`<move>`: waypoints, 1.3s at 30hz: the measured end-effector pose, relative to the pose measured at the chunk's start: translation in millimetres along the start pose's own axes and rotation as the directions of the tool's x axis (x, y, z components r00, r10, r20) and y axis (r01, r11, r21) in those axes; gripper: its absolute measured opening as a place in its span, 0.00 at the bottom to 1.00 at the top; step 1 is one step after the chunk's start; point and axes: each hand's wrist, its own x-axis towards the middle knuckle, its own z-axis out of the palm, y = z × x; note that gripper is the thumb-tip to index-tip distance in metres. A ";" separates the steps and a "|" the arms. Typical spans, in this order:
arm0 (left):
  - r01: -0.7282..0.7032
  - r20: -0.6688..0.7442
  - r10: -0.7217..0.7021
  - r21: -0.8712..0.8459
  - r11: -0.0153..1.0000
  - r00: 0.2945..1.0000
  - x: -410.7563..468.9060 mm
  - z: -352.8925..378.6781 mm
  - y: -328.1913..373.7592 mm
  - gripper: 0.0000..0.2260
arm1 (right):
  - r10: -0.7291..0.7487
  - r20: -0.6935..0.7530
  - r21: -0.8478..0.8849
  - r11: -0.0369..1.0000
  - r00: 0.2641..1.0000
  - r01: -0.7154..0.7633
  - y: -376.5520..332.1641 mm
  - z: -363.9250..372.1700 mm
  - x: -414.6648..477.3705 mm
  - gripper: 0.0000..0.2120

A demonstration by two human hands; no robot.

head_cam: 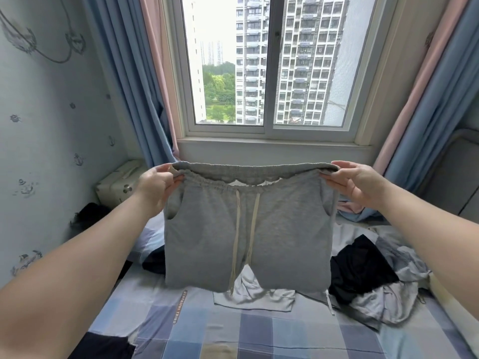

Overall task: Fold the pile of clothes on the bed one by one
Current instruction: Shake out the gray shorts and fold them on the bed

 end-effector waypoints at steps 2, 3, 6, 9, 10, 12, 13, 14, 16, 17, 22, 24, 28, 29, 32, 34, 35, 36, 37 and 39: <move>-0.166 -0.064 0.196 0.322 0.932 0.979 2.9 1.5 -9.9 0.12 | -0.097 -0.027 -0.171 0.981 0.995 0.091 3.6 1.5 -0.7 0.17; -0.205 -0.059 0.261 0.465 0.861 0.964 4.4 1.2 -15.3 0.11 | -0.166 -0.066 -0.299 0.944 0.984 0.139 6.3 2.3 -0.9 0.16; -0.210 -0.030 0.295 0.636 0.743 0.955 5.3 -1.3 -34.8 0.06 | -0.273 -0.168 -0.491 0.856 0.947 0.159 23.0 -0.9 0.1 0.09; -0.180 0.017 0.252 0.747 0.640 0.968 -2.5 -8.9 -67.7 0.04 | -0.293 -0.185 -0.655 0.749 0.938 0.104 63.0 -18.3 1.3 0.06; -0.162 0.039 0.213 0.785 0.598 0.976 -5.0 -15.4 -83.6 0.04 | -0.291 -0.180 -0.747 0.662 0.940 0.062 77.9 -24.3 -4.0 0.05; -0.120 0.077 0.104 0.855 0.505 0.992 -14.2 -27.9 -112.7 0.03 | -0.266 -0.169 -0.841 0.541 0.949 0.002 107.0 -31.9 -22.8 0.06; -0.096 0.092 0.032 0.871 0.482 0.995 -19.7 -34.6 -127.2 0.02 | -0.237 -0.149 -0.863 0.505 0.960 -0.009 123.1 -36.9 -31.8 0.06; -0.080 0.110 -0.036 0.877 0.473 0.993 -24.0 -41.9 -142.1 0.02 | -0.192 -0.131 -0.874 0.486 0.973 -0.022 138.4 -41.5 -41.1 0.07; -0.033 0.122 -0.165 0.888 0.458 0.979 -34.8 -54.0 -162.6 0.04 | -0.091 -0.108 -0.876 0.480 0.990 -0.052 166.7 -53.7 -55.5 0.09; -0.015 0.120 -0.200 0.889 0.458 0.972 -40.1 -58.5 -169.4 0.05 | -0.052 -0.101 -0.871 0.487 0.994 -0.063 178.4 -59.8 -61.3 0.09; 0.023 0.116 -0.265 0.882 0.470 0.957 -55.8 -71.5 -183.7 0.07 | 0.009 -0.057 -0.850 0.524 0.998 -0.053 199.6 -65.4 -79.6 0.11; 0.019 0.119 -0.253 0.875 0.484 0.960 -55.4 -74.2 -186.3 0.06 | 0.003 -0.061 -0.837 0.545 0.998 -0.053 199.2 -63.3 -79.5 0.13; 0.046 0.080 -0.246 0.881 0.470 0.966 -51.6 -79.6 -196.9 0.08 | -0.006 -0.069 -0.829 0.557 0.998 -0.054 210.9 -54.7 -73.3 0.13; 0.052 0.069 -0.247 0.890 0.453 0.967 -50.1 -81.3 -202.8 0.10 | -0.001 -0.074 -0.830 0.555 0.997 -0.062 217.3 -52.7 -70.9 0.13; 0.068 0.043 -0.268 0.917 0.393 0.962 -42.0 -85.5 -226.3 0.10 | 0.047 -0.095 -0.848 0.520 0.994 -0.106 243.1 -44.4 -60.6 0.14; 0.076 0.032 -0.282 0.928 0.365 0.959 -30.6 -88.0 -250.6 0.10 | 0.085 -0.112 -0.857 0.496 0.990 -0.139 269.8 -39.4 -49.8 0.14; 0.081 0.026 -0.288 0.932 0.353 0.957 -23.7 -89.5 -266.4 0.10 | 0.106 -0.126 -0.861 0.482 0.986 -0.162 286.6 -38.3 -42.4 0.14; 0.095 0.012 -0.294 0.933 0.346 0.956 -14.5 -91.5 -284.0 0.10 | 0.123 -0.136 -0.869 0.462 0.983 -0.178 304.4 -37.1 -32.7 0.13; 0.111 -0.003 -0.299 0.932 0.346 0.954 -3.6 -95.4 -305.9 0.10 | 0.142 -0.145 -0.878 0.437 0.979 -0.194 325.6 -36.1 -20.6 0.13; 0.147 -0.039 -0.306 0.930 0.338 0.951 20.2 -105.3 -357.4 0.07 | 0.175 -0.161 -0.894 0.392 0.971 -0.219 375.1 -35.0 7.4 0.12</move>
